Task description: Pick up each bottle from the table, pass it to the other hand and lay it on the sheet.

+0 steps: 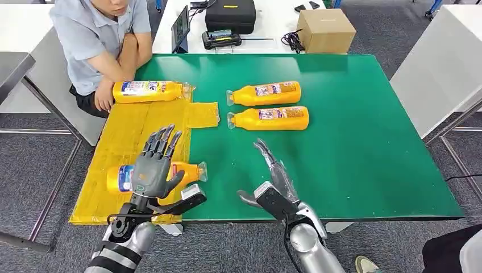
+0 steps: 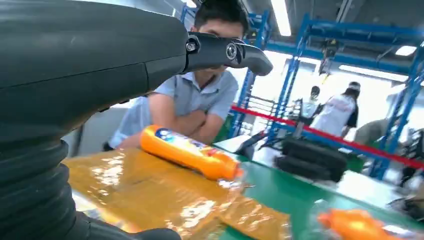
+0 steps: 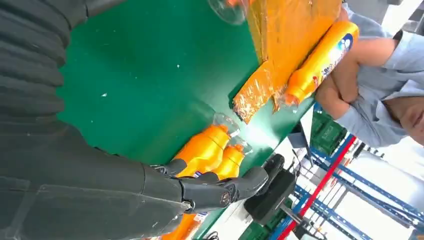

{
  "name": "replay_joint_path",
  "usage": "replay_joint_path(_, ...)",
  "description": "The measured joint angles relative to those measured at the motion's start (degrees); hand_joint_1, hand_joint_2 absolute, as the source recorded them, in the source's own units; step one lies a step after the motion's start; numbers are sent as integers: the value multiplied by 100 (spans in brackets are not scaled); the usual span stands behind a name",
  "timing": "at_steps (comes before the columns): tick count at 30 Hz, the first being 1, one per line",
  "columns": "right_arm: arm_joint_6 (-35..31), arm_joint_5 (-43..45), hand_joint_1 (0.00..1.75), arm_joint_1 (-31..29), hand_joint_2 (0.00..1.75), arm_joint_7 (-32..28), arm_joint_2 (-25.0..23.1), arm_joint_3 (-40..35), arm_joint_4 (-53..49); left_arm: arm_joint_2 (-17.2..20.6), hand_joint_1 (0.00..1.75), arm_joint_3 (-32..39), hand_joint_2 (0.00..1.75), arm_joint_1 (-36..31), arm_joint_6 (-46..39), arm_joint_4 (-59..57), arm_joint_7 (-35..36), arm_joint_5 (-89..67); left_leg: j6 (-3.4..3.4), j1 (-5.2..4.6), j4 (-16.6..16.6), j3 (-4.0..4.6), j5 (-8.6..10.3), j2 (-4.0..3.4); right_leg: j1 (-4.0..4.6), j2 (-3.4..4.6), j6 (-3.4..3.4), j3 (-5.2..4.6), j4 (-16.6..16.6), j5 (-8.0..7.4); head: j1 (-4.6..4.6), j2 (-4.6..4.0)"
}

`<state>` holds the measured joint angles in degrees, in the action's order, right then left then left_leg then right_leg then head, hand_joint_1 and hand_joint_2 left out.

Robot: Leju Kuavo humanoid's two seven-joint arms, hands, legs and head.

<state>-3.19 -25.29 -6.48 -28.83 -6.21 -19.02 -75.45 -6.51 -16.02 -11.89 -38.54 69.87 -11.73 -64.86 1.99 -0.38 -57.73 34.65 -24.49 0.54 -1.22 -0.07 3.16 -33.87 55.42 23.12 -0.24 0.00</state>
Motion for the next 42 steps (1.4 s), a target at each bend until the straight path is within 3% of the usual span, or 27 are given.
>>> replay_joint_path(5,-39,-96,0,19,175,0,-2,2,0,-112,0,-255,175,323,589,541,-88,541,0,0,0,2,0,0,-1,0,0,-1,0,0,2,0)
replay_joint_path(11,-44,-125,0,45,175,4,-2,24,0,-136,0,-440,175,507,682,856,-241,859,1,-1,0,4,-1,0,-1,0,0,-2,0,1,2,0)
replay_joint_path(16,252,1150,0,180,175,-168,-179,279,-229,-378,0,-459,175,678,785,1279,-1274,3388,1,-1,0,3,-1,2,-1,-1,0,-2,-1,1,0,0)
replay_joint_path(17,128,1167,0,209,0,-177,-228,324,-333,-442,0,-463,175,710,871,1345,-1402,3861,1,-1,0,3,-1,1,-1,-1,0,-2,-1,1,0,0)
replay_joint_path(19,-134,1239,0,258,0,-94,-306,407,-553,-562,0,-488,175,782,978,1448,-1572,4577,0,-1,0,2,-1,0,-1,0,0,-2,-1,1,0,0)
replay_joint_path(20,-292,1231,0,289,175,-48,-345,450,-653,-620,0,-505,175,817,984,1474,-1609,4746,0,-1,0,2,-1,0,-1,0,0,-2,-1,1,2,0)
replay_joint_path(25,-1122,1086,0,408,175,107,-531,597,-912,-750,0,-595,175,965,899,1507,-1714,4969,0,-1,0,1,-1,-2,-1,1,0,-2,-1,1,0,0)
replay_joint_path(31,-1560,1005,0,589,175,-505,-547,619,-1269,-800,0,-734,175,1035,930,1515,-1959,5515,0,-1,0,2,-2,-1,-1,0,0,-2,-1,1,0,0)
replay_joint_path(42,-1464,1174,0,962,175,-560,-396,1036,-1648,-774,0,-887,175,1228,1478,1784,-1939,6493,0,-1,0,2,-4,0,-1,0,0,-2,-3,1,0,0)
